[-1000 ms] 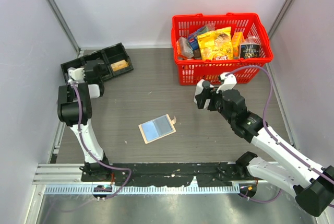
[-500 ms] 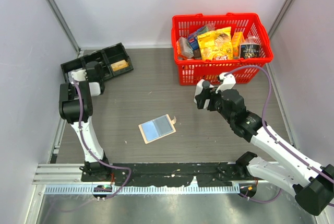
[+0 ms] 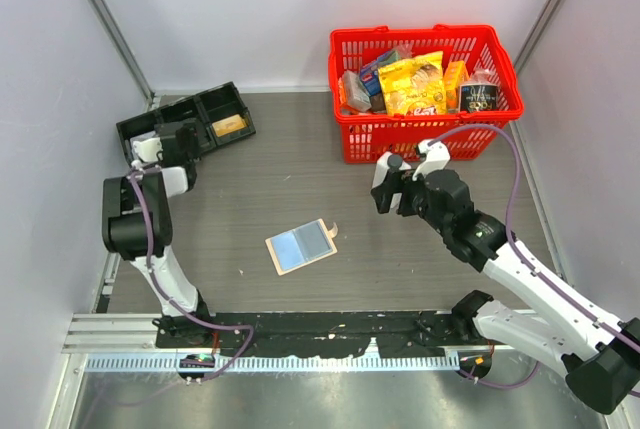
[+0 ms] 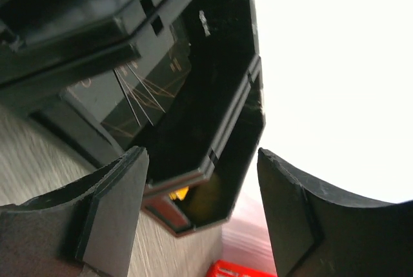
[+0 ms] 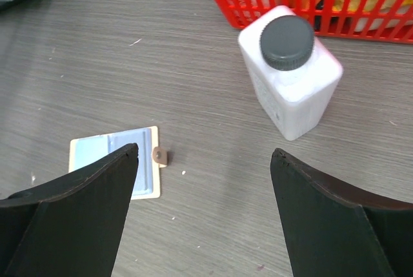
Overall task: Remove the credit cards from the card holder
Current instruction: Place the credit card in the storage box.
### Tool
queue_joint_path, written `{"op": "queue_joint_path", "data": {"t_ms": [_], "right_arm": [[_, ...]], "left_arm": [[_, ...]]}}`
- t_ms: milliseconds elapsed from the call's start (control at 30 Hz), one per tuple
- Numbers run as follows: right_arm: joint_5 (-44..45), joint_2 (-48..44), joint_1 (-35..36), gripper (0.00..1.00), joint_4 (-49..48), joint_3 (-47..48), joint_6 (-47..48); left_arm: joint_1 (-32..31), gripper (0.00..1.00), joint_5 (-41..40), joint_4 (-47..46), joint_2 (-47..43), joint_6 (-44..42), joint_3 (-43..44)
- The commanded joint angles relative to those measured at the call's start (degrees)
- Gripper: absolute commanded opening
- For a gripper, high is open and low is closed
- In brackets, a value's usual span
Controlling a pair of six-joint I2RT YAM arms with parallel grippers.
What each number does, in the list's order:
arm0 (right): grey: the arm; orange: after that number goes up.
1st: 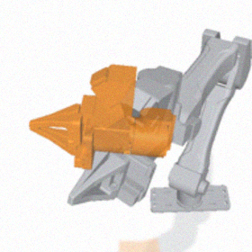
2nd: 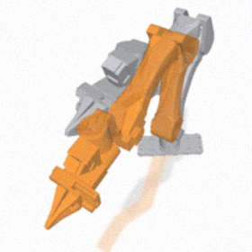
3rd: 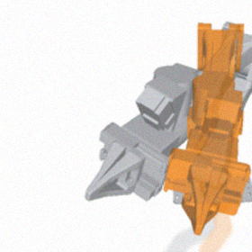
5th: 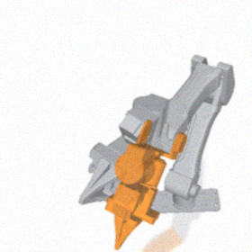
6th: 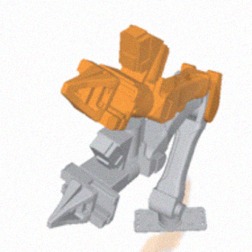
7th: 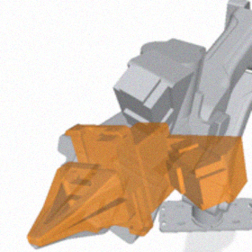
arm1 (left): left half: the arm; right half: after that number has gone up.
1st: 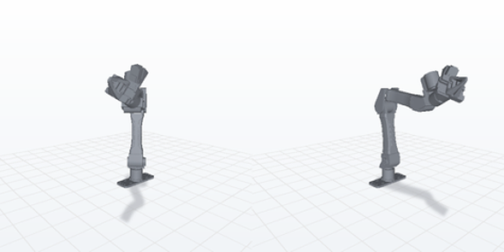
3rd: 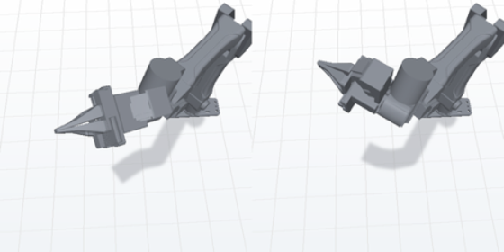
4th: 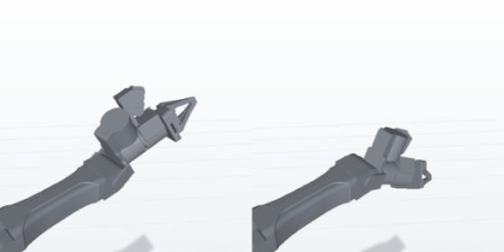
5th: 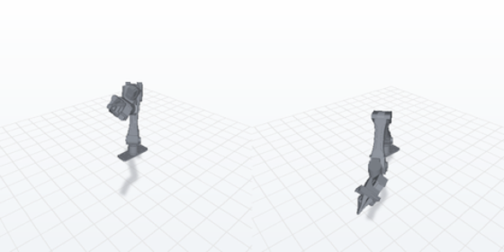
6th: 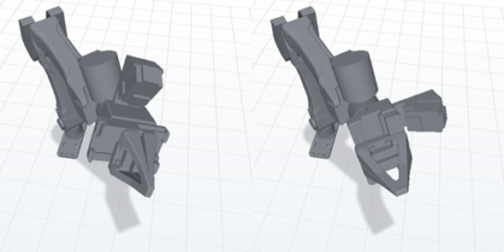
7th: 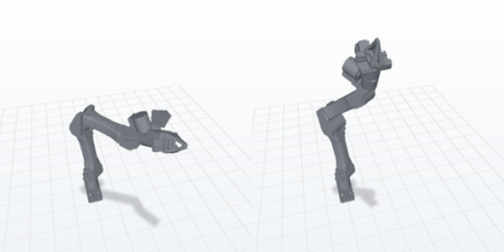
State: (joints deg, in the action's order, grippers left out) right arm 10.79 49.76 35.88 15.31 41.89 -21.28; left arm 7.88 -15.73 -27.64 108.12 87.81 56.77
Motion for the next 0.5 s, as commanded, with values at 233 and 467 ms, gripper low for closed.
{"op": "queue_joint_path", "data": {"t_ms": [233, 467], "right_arm": [[-15.5, 8.0, 0.0, 0.85, 4.7, 7.3, -2.2], [-12.8, 14.6, 5.9, 0.84, 5.7, 11.0, -1.6]], "left_arm": [[-11.8, 0.82, 15.1, 14.7, -21.7, -19.8, -6.0], [-26.4, 0.86, 16.3, 34.4, -31.9, -37.2, -7.2]]}}
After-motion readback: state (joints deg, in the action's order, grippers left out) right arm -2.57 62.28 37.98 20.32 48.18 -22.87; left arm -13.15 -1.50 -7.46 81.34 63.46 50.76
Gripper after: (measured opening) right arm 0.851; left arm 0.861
